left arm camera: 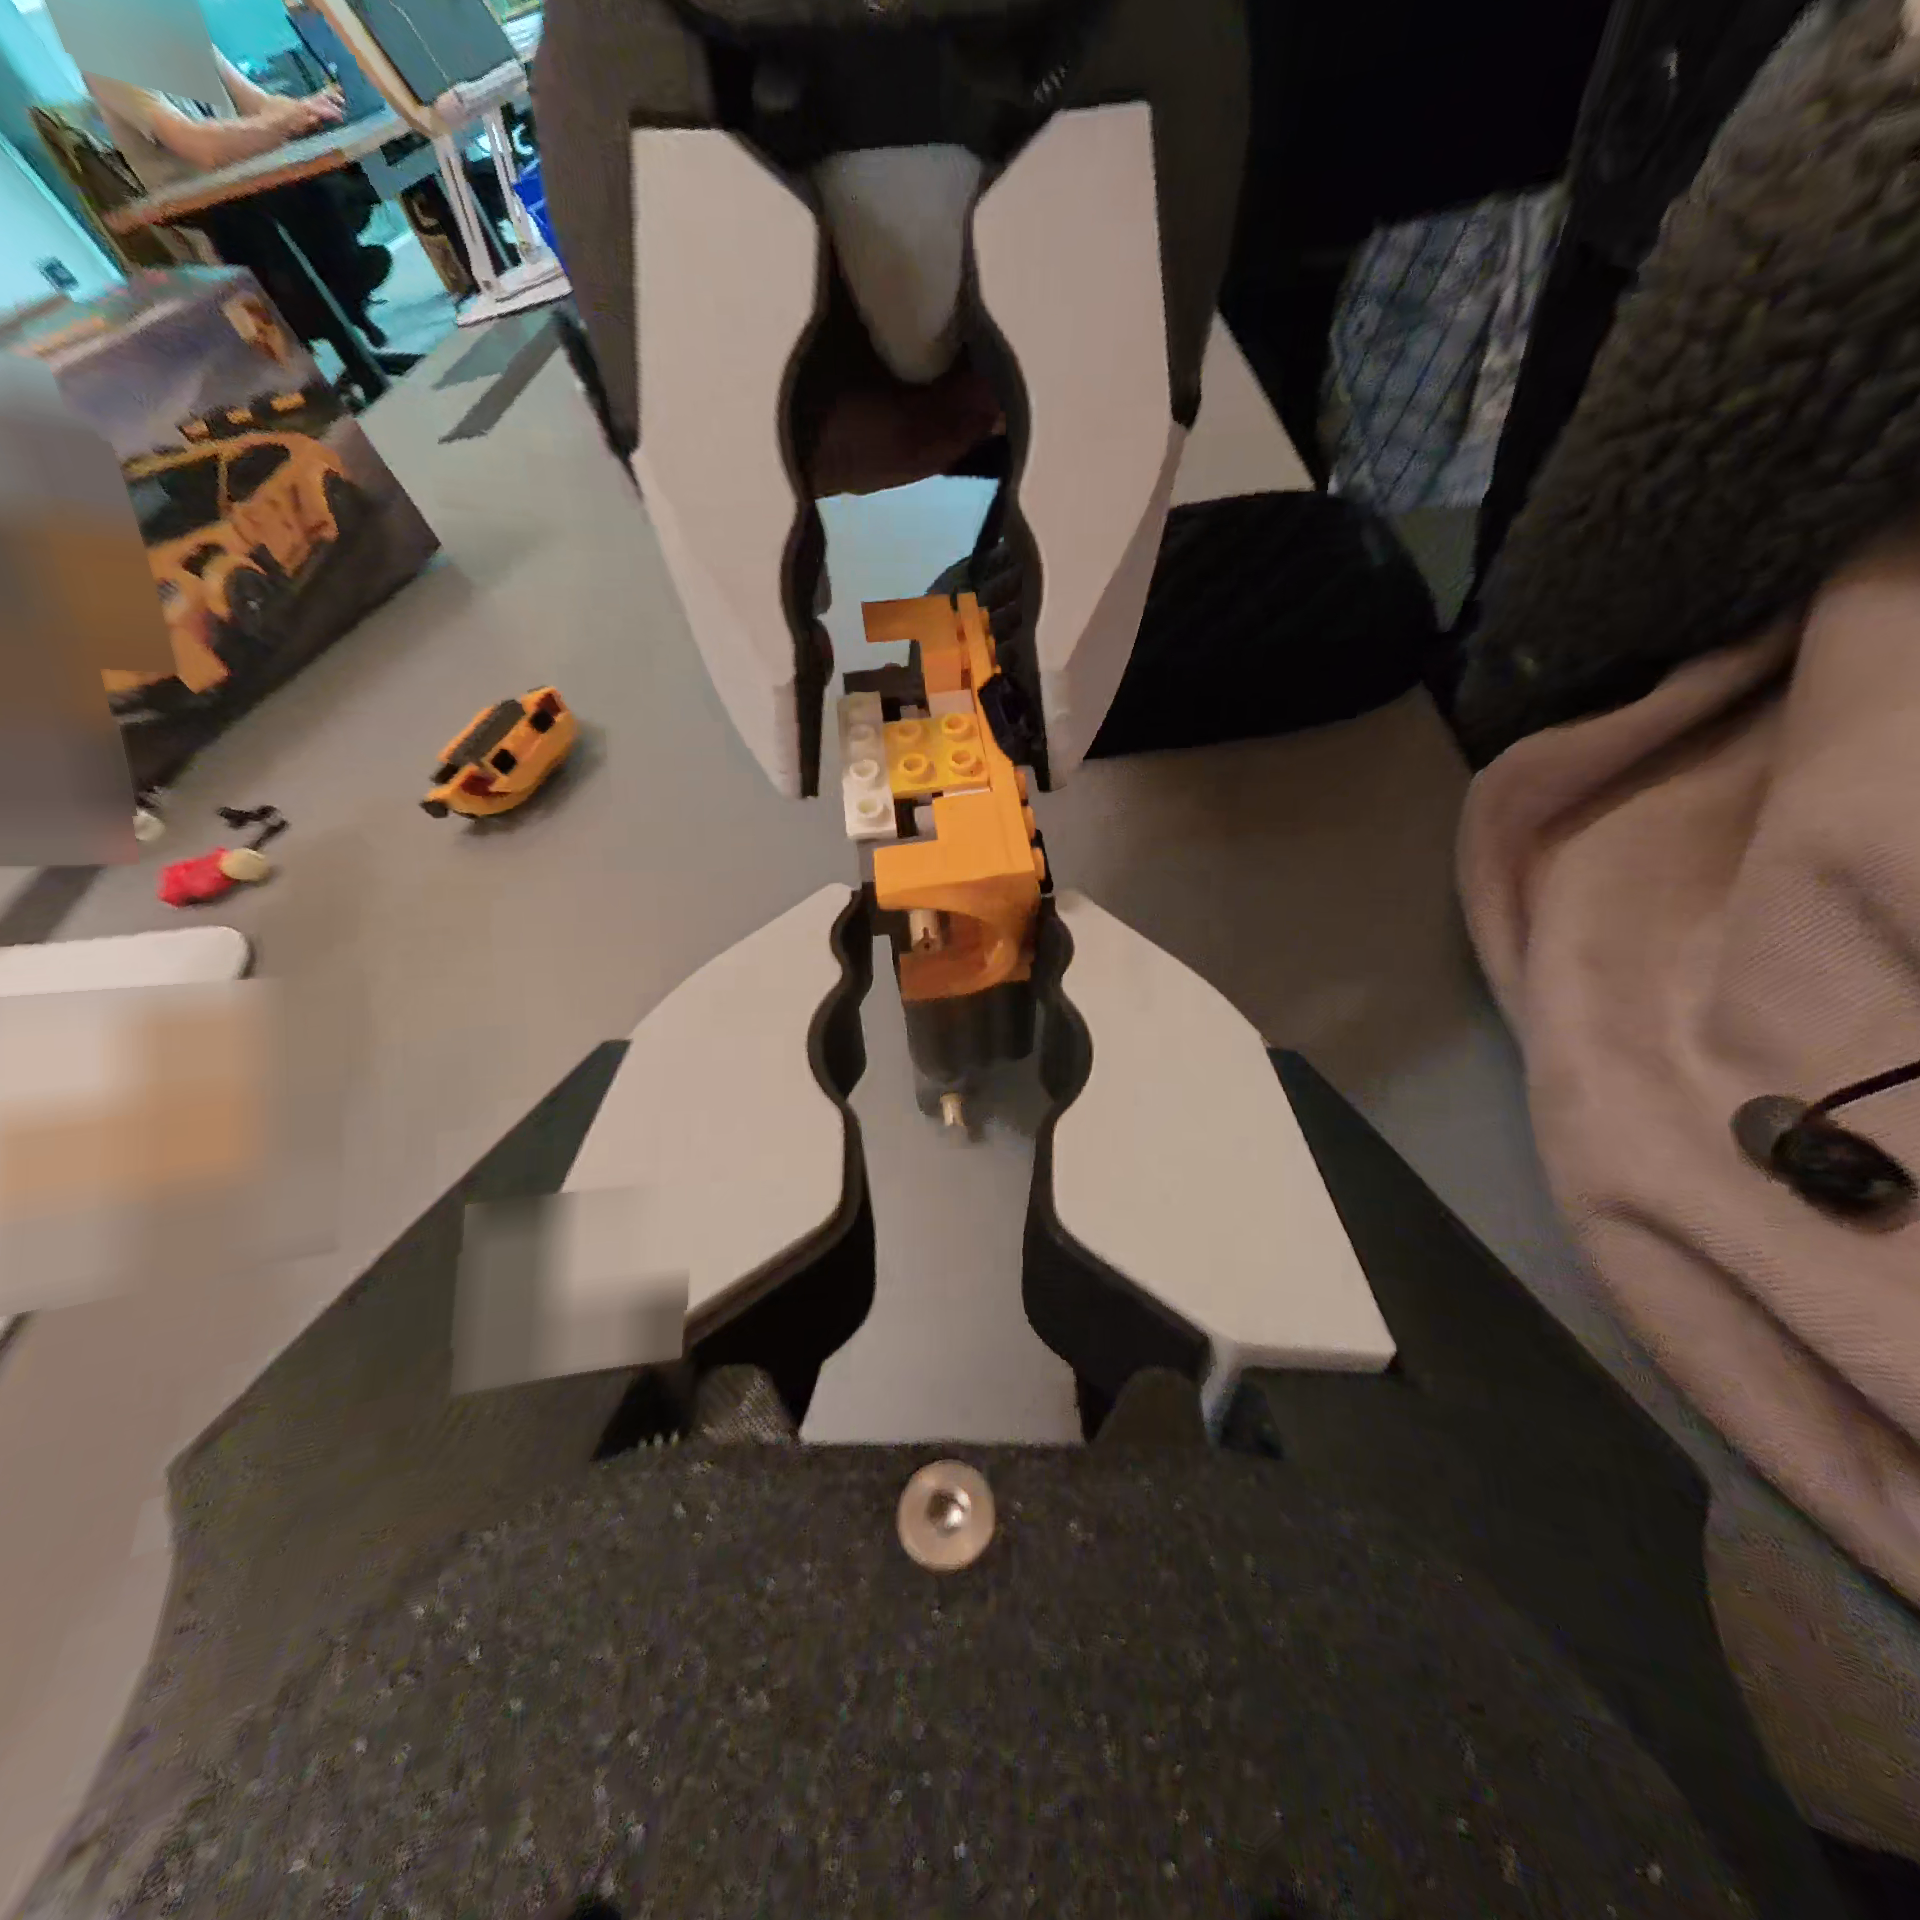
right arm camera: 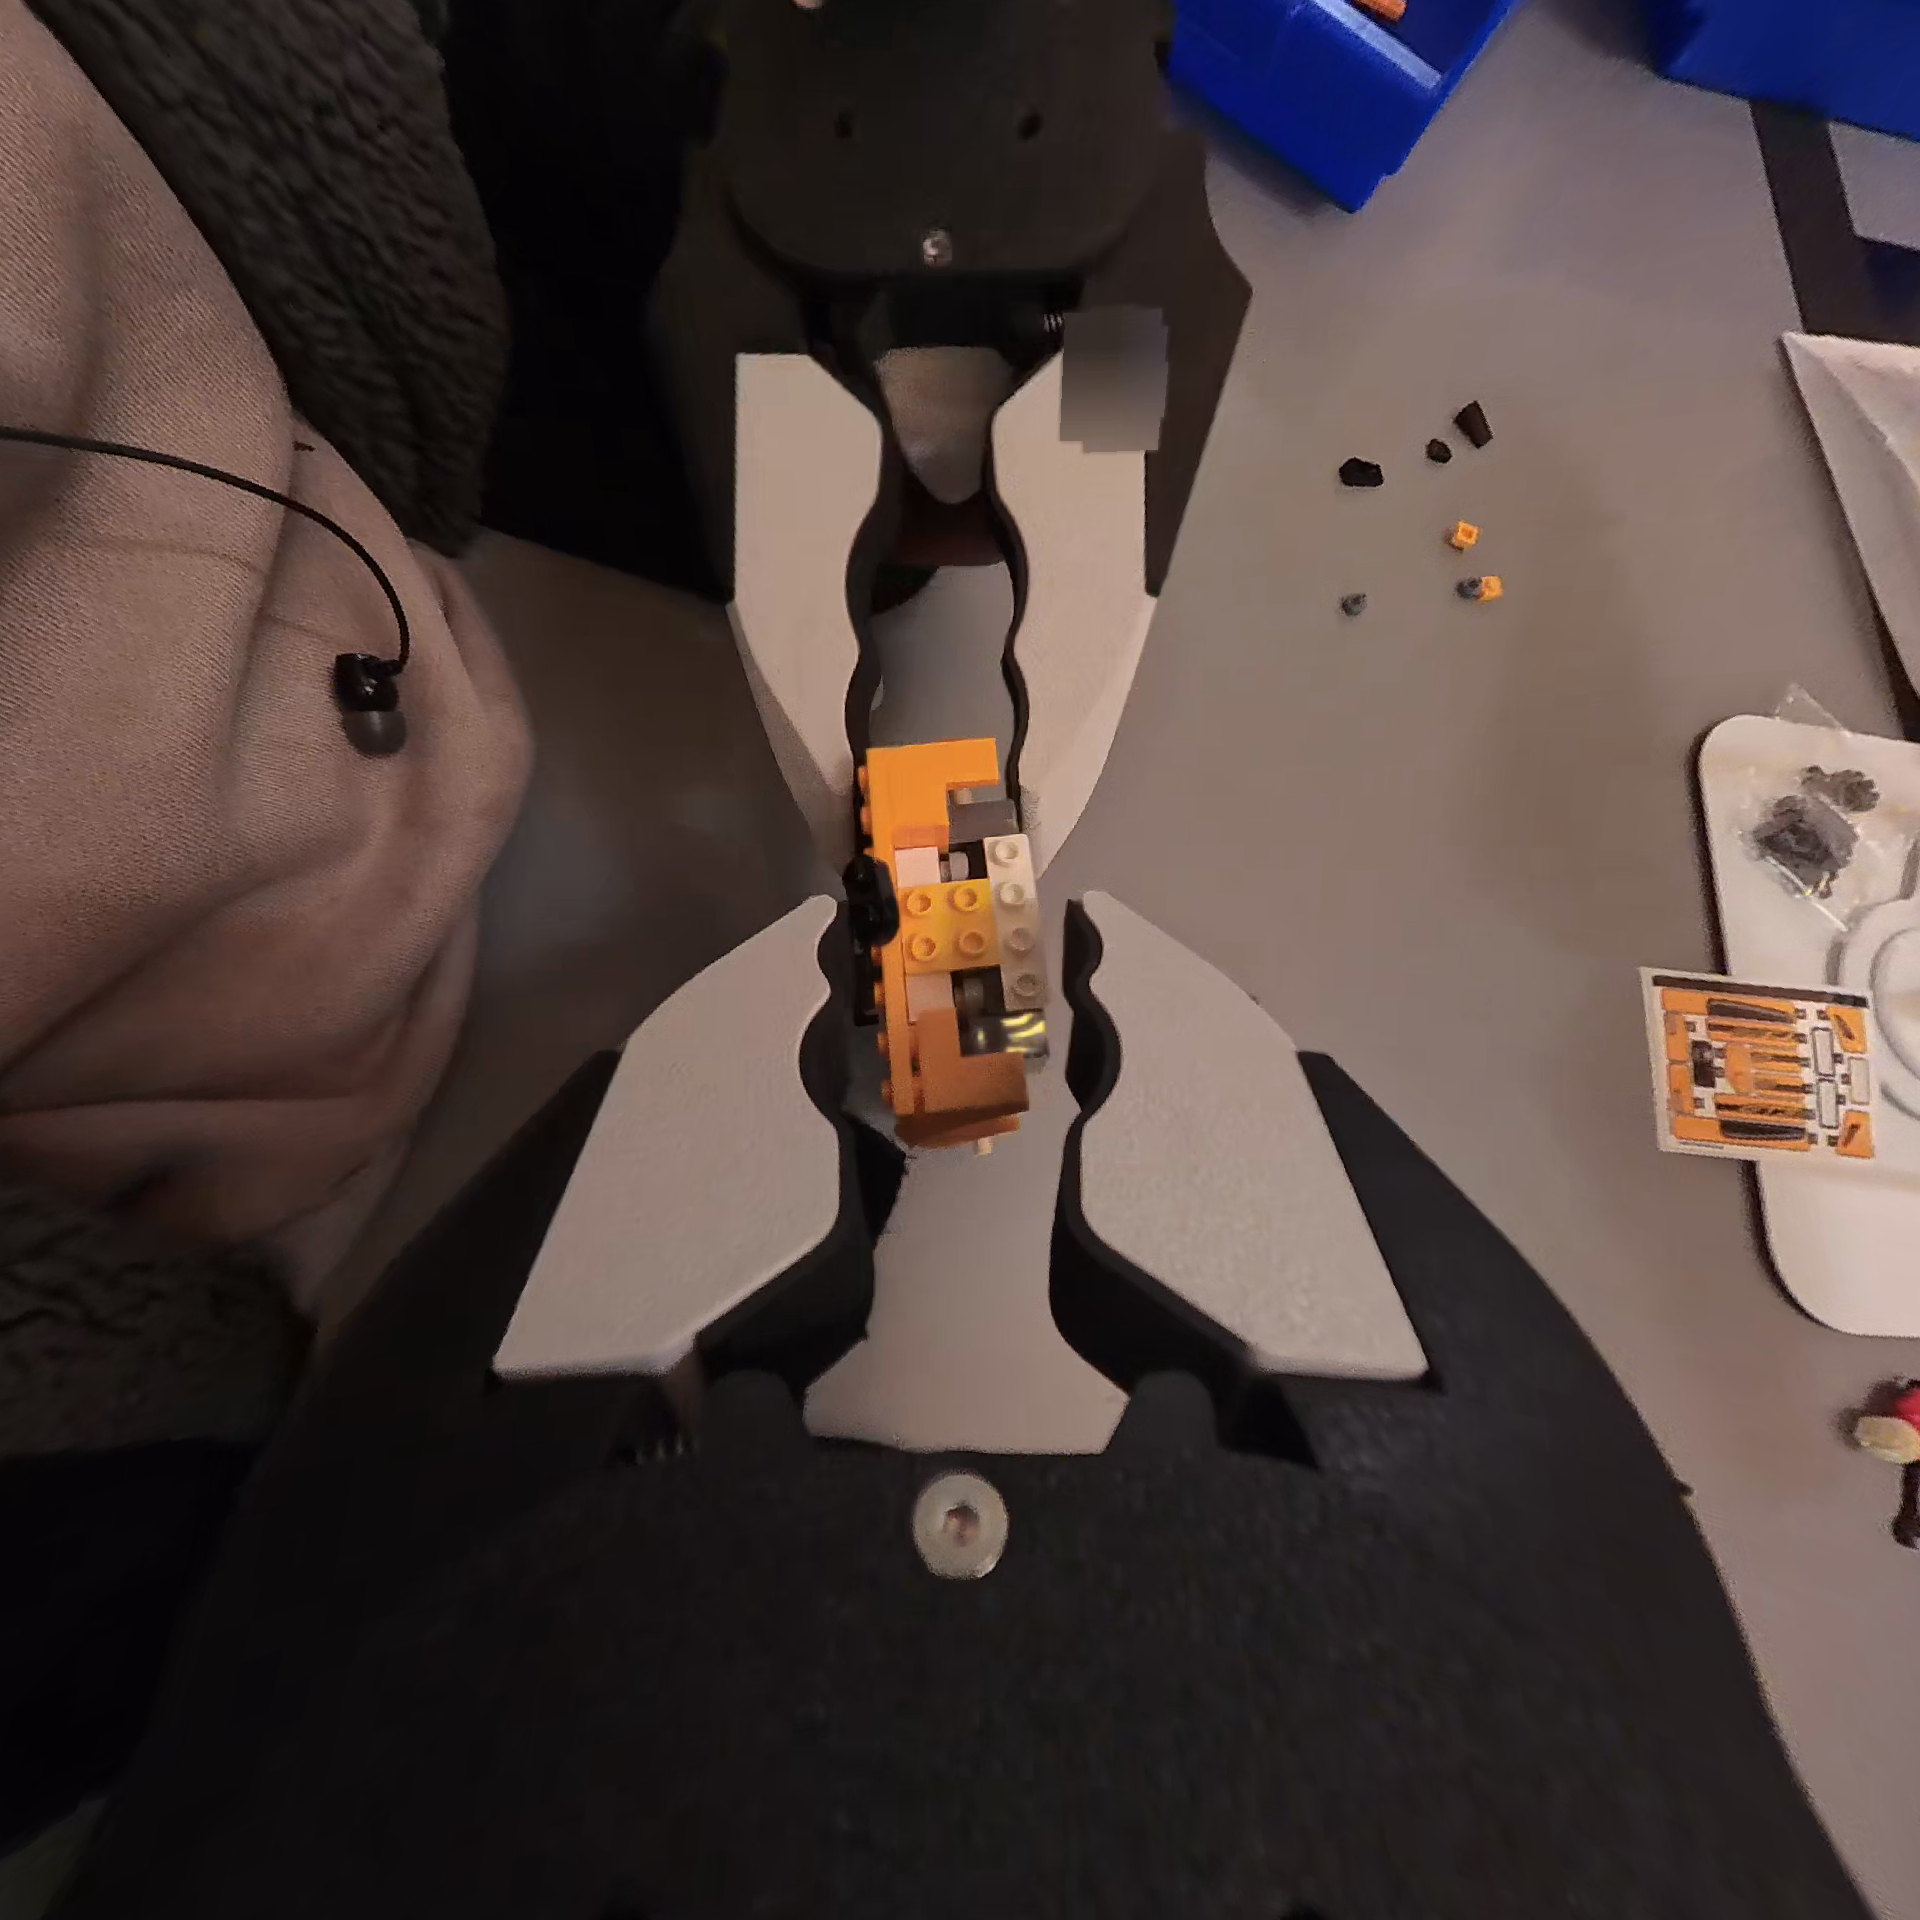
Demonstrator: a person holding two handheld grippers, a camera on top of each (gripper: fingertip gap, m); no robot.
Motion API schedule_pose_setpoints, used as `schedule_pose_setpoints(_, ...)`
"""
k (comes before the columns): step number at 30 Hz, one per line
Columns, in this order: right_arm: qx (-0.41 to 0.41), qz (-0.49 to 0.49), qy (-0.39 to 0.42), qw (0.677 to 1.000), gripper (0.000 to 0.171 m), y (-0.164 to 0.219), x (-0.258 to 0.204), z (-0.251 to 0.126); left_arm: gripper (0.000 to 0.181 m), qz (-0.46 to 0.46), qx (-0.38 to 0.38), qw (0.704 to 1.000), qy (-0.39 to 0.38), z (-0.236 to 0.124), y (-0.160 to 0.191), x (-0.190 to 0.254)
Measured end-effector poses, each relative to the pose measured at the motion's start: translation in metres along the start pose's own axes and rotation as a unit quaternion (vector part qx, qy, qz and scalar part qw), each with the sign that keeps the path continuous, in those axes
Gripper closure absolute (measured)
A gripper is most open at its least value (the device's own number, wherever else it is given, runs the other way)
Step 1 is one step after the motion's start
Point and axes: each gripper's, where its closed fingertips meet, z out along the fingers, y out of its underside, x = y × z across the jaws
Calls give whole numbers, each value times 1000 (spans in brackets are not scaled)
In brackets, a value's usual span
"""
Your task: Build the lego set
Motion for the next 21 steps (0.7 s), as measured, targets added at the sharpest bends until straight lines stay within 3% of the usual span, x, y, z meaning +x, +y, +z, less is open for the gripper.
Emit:
schedule_pose_setpoints(8, -3, 1, 15, 1000, 135, 6, -5, -1, 152, -27, 6, 1000, 11, 3, -3, 0)
schedule_pose_setpoints(16, 22, 54, 14, 998, 137, 11, 3, -1, 152, -168, 22, 984, 60, 1, -4, -2)
schedule_pose_setpoints(21, 48, 102, 2, 994, 135, 14, 13, -1, 152, -296, 34, 950, 94, 0, 1, -11)
